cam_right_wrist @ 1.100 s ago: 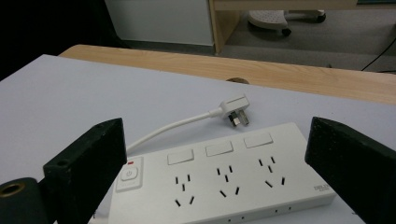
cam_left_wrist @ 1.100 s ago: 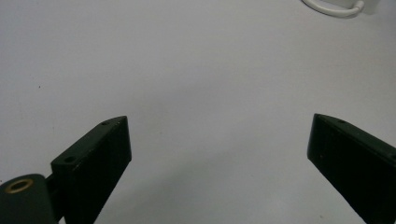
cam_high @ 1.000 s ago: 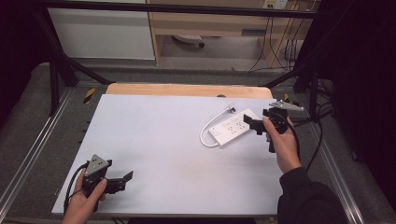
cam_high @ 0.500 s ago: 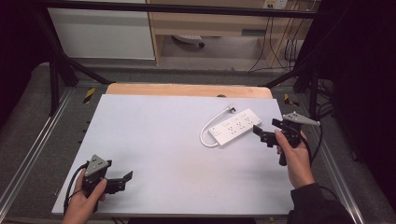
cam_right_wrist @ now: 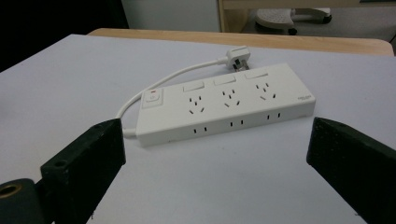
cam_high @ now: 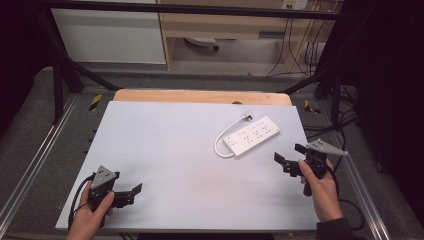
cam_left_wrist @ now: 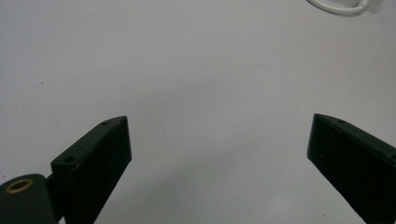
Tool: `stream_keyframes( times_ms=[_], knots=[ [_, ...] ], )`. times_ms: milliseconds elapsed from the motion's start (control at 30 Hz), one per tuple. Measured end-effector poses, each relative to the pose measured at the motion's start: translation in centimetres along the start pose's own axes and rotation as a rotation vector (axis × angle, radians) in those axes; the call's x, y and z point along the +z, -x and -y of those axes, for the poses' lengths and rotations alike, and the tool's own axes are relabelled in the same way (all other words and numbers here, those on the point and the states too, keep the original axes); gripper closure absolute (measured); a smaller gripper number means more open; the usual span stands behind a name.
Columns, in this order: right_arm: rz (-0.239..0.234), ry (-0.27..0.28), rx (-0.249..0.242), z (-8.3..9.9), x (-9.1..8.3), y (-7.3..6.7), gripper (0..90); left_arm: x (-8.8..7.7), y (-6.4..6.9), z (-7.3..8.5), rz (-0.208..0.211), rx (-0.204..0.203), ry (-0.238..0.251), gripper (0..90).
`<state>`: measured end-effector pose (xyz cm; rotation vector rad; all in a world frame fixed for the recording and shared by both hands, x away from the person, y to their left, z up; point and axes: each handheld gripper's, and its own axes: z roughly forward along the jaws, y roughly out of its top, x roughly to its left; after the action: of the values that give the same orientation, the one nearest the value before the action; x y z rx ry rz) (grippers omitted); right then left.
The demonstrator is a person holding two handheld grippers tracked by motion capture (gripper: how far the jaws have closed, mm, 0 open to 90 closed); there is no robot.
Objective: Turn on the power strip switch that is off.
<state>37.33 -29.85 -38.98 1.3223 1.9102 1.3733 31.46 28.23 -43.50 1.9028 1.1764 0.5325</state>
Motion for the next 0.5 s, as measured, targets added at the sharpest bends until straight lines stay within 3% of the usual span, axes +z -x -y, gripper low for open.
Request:
stream_keyframes(
  times_ms=[233,500],
  knots=[
    [0.007,0.011,-0.002,2.3,-0.9,-0.3,3.7,0.0,0.1,0.0,0.001,-0.002,0.003,6.4],
    [0.014,0.014,-0.039,4.5,-0.9,-1.0,2.8,0.0,0.1,0.0,0.002,0.003,-0.001,6.4]
  ],
)
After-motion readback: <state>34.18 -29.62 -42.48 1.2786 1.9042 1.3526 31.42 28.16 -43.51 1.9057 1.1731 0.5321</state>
